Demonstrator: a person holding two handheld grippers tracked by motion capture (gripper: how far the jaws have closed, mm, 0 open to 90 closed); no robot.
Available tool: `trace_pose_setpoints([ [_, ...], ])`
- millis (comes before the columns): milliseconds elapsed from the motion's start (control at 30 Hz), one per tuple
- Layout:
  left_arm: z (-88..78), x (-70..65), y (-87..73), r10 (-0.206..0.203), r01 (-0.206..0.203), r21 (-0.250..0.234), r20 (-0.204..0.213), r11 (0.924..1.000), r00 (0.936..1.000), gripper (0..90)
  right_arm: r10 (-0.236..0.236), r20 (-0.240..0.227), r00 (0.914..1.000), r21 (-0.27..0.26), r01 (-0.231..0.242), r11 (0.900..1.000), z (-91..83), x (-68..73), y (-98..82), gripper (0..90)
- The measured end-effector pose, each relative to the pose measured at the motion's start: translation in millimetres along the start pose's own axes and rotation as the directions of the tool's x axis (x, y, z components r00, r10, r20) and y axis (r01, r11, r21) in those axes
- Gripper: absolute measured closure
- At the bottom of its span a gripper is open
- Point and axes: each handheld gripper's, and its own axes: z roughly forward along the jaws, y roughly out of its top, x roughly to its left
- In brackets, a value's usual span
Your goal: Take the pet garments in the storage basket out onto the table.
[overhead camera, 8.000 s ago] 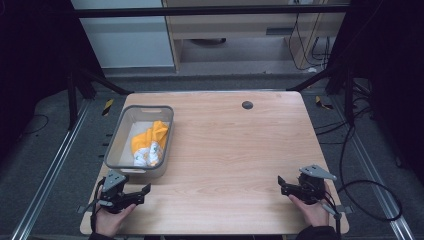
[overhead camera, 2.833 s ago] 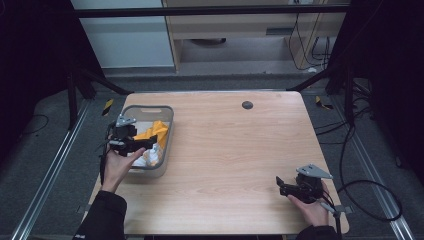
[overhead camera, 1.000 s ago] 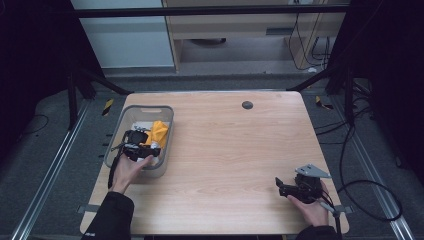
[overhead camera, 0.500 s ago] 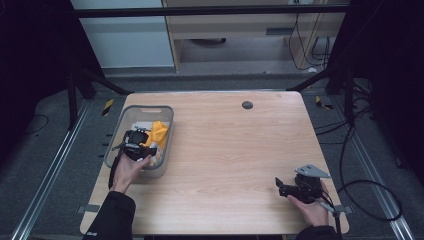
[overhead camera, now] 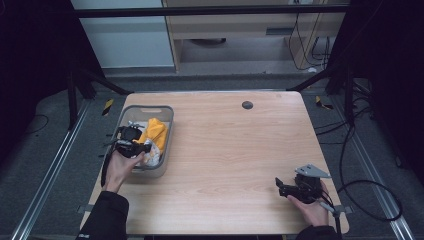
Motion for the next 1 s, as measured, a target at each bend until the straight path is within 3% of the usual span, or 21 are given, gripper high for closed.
trace_pose_setpoints([
  [600,-41.9,6.2,11.0,0.003,-0.003,-0.087,0.001,0.9962,1.0,81.6,0.011,0.001,0.9999,-0.006,-0.011,1.0,-1.0,-0.5,0.3,10.6],
  [1000,-58.8,4.3,15.7,0.024,-0.022,-0.121,0.014,0.9924,0.9996,81.7,0.011,0.004,0.9999,-0.011,-0.011,1.0,-1.2,-0.9,0.0,10.5],
])
